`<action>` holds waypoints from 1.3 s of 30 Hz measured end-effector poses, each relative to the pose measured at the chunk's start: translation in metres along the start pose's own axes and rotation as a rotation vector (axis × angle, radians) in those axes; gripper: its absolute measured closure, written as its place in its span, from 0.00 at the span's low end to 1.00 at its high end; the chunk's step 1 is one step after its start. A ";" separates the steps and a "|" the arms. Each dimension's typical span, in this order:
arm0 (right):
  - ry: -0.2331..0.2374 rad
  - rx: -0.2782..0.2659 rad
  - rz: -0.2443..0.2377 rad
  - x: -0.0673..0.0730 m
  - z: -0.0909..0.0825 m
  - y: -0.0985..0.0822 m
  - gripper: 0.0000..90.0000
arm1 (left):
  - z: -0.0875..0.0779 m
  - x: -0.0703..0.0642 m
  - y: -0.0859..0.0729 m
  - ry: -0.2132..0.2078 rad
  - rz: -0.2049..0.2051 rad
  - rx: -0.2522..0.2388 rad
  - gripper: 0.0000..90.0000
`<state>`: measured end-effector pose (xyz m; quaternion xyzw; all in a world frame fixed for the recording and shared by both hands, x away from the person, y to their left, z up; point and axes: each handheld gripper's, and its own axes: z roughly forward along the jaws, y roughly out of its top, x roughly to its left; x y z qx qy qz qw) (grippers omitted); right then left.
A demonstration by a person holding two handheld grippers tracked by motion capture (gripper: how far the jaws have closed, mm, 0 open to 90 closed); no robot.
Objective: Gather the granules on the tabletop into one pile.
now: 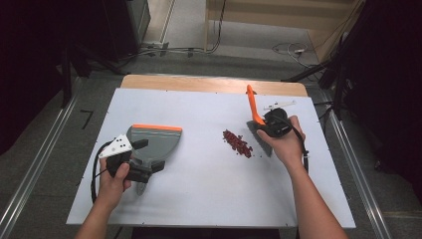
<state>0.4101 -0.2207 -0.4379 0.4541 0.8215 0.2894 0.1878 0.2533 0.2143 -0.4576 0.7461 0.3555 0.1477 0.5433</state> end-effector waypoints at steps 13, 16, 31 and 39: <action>-0.051 0.006 -0.044 0.039 0.009 0.004 0.76 | 0.003 -0.001 0.000 -0.005 0.009 0.011 0.00; -0.045 -0.034 -0.027 0.037 -0.001 0.008 0.76 | 0.002 0.000 0.000 -0.001 0.006 0.008 0.00; -0.009 -0.121 0.082 0.003 -0.051 -0.015 0.76 | 0.005 -0.003 0.000 -0.006 0.006 0.014 0.00; -0.085 -0.008 0.130 0.018 -0.014 -0.027 0.76 | 0.006 -0.004 0.000 -0.007 0.009 0.017 0.00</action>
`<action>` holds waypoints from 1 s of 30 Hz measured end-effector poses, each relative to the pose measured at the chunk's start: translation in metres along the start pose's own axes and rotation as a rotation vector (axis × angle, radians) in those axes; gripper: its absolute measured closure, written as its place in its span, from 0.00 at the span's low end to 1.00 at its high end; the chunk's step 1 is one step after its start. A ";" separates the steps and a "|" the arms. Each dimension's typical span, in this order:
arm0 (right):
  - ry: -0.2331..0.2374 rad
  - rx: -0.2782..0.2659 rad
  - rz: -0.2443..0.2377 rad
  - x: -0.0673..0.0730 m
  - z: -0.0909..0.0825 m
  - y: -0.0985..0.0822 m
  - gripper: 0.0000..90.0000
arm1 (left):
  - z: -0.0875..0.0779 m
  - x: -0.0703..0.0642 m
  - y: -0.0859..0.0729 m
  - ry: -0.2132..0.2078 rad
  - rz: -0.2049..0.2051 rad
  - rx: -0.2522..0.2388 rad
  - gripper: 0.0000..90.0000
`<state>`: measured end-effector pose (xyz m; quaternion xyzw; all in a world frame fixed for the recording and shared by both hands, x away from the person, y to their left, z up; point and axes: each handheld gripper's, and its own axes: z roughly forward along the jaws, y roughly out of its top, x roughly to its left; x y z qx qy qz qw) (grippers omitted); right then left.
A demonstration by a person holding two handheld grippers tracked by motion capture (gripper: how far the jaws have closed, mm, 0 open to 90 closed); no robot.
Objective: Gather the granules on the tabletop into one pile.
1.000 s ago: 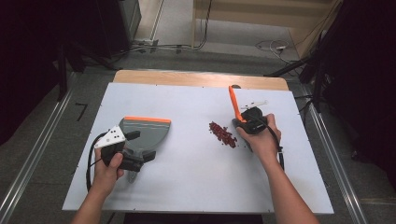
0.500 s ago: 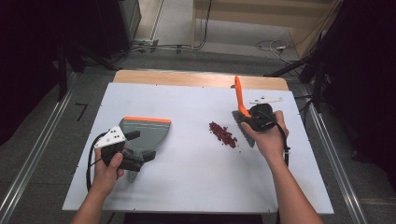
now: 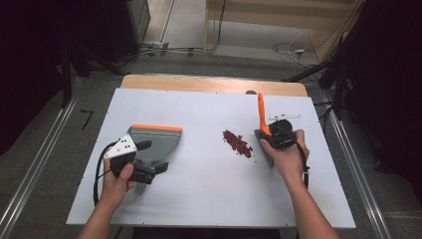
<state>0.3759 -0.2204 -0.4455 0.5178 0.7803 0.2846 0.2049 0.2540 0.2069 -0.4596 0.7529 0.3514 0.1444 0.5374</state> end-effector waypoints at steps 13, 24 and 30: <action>-0.003 0.028 0.008 0.036 0.019 0.015 0.76 | -0.002 0.002 0.000 0.002 0.001 -0.006 0.00; 0.040 -0.028 0.036 0.019 -0.003 0.019 0.76 | -0.002 0.003 0.000 0.004 -0.002 -0.006 0.00; 0.092 -0.080 0.038 0.003 -0.023 0.011 0.76 | -0.002 0.003 0.000 0.007 -0.001 -0.009 0.00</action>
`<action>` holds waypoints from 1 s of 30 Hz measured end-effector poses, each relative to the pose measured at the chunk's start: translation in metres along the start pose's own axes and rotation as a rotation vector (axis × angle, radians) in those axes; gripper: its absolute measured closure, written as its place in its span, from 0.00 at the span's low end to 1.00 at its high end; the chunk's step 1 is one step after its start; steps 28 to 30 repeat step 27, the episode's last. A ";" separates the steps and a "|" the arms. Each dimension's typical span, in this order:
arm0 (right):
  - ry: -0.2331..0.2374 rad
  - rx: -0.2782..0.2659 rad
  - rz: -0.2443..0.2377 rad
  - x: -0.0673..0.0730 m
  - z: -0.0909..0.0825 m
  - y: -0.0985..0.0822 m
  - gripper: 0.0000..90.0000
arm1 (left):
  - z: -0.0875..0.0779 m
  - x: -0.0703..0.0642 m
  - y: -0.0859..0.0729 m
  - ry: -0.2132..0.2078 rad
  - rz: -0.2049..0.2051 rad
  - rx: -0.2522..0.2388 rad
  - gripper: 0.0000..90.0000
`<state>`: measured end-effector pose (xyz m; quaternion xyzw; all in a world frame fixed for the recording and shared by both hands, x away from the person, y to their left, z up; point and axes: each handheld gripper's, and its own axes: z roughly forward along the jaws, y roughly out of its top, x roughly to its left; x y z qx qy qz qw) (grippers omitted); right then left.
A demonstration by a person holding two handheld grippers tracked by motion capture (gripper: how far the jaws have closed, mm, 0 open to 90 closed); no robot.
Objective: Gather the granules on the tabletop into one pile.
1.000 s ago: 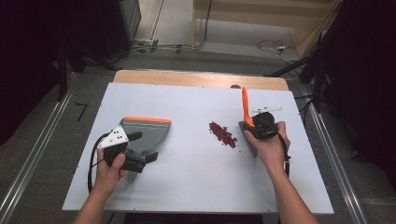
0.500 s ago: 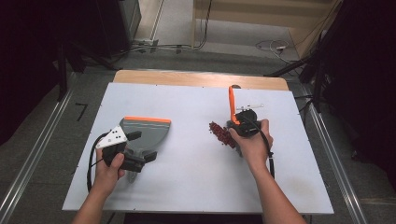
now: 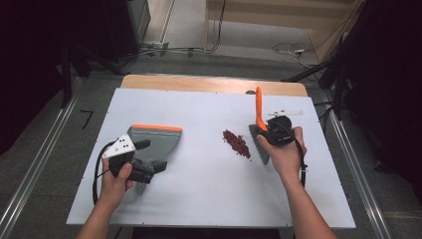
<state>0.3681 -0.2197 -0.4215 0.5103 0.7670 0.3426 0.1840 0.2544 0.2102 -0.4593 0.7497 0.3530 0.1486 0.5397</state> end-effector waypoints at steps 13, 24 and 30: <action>0.062 -0.071 0.007 -0.030 -0.040 -0.030 0.76 | -0.002 0.000 -0.001 0.022 -0.012 -0.033 0.00; 0.088 -0.104 0.031 -0.056 -0.064 -0.074 0.76 | -0.005 0.002 -0.002 0.035 -0.018 -0.052 0.00; 0.084 -0.096 0.044 -0.063 -0.066 -0.080 0.76 | -0.006 0.003 -0.002 0.035 -0.023 -0.062 0.00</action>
